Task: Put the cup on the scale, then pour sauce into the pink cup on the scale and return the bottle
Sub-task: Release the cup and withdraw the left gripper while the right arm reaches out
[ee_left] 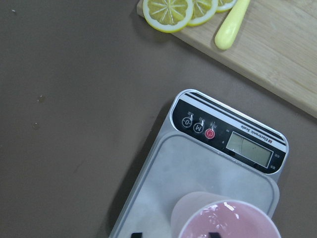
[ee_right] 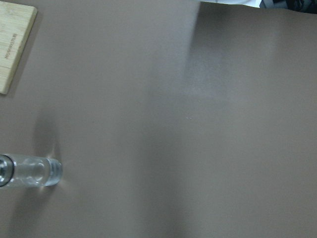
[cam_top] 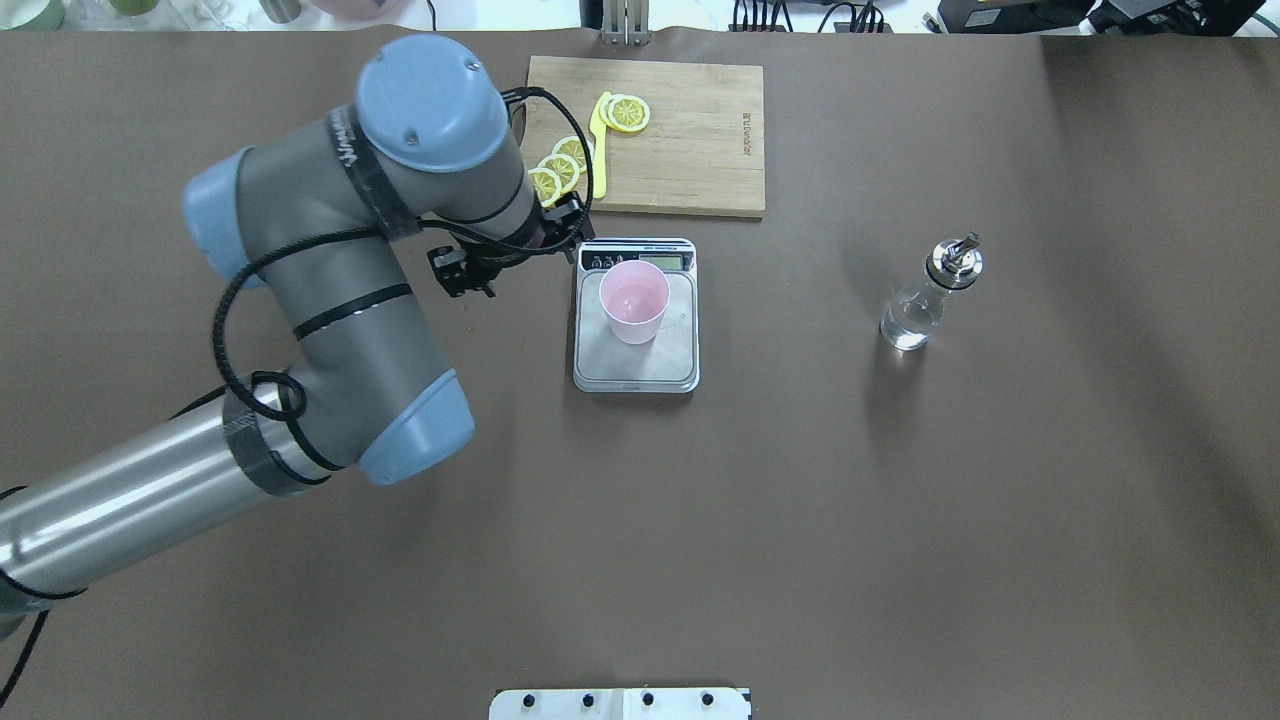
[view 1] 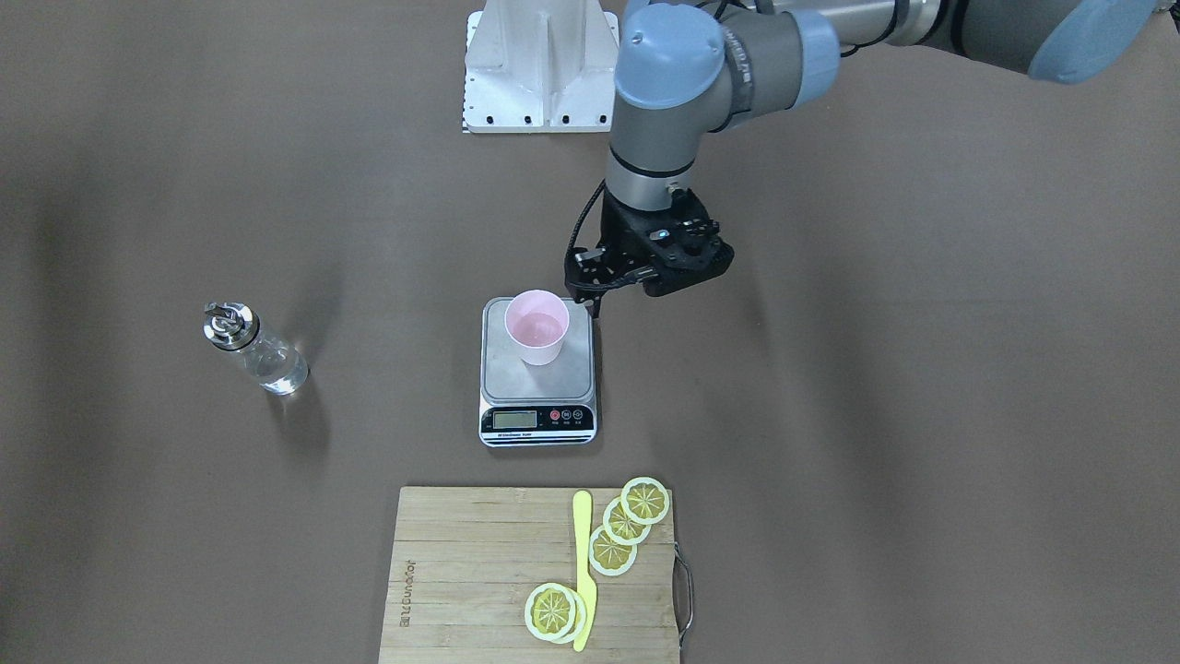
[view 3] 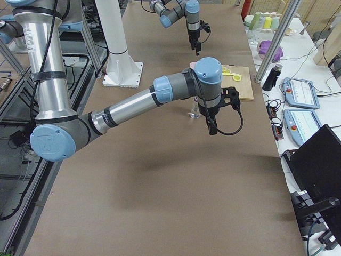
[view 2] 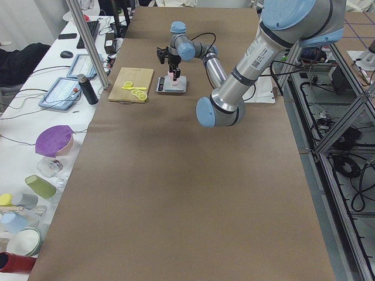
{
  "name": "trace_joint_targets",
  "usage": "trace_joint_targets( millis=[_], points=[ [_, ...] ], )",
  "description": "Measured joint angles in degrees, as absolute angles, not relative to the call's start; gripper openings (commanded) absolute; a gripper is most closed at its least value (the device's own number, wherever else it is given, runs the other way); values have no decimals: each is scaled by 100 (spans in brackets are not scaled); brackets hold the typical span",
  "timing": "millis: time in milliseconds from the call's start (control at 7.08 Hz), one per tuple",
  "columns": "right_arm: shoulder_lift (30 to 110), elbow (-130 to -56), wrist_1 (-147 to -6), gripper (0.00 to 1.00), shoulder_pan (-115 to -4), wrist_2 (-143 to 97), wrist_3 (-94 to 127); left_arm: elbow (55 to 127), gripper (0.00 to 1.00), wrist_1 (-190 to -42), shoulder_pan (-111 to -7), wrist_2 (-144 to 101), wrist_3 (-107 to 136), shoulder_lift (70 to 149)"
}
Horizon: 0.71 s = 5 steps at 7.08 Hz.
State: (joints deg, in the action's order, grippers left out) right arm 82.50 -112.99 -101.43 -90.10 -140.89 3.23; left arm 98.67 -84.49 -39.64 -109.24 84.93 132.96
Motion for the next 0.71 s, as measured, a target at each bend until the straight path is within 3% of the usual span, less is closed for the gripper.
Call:
trace_joint_targets(
  millis=[424, 706],
  points=[
    [8317, -12719, -9547, 100, -7968, -13833, 2698, 10657, 99, -8238, -4823, -11342, 7404, 12245],
    [8954, -13180, -8024, 100, -6662, -12624, 4232, 10745, 98, -8233, -5145, -11438, 6884, 11809]
  ],
)
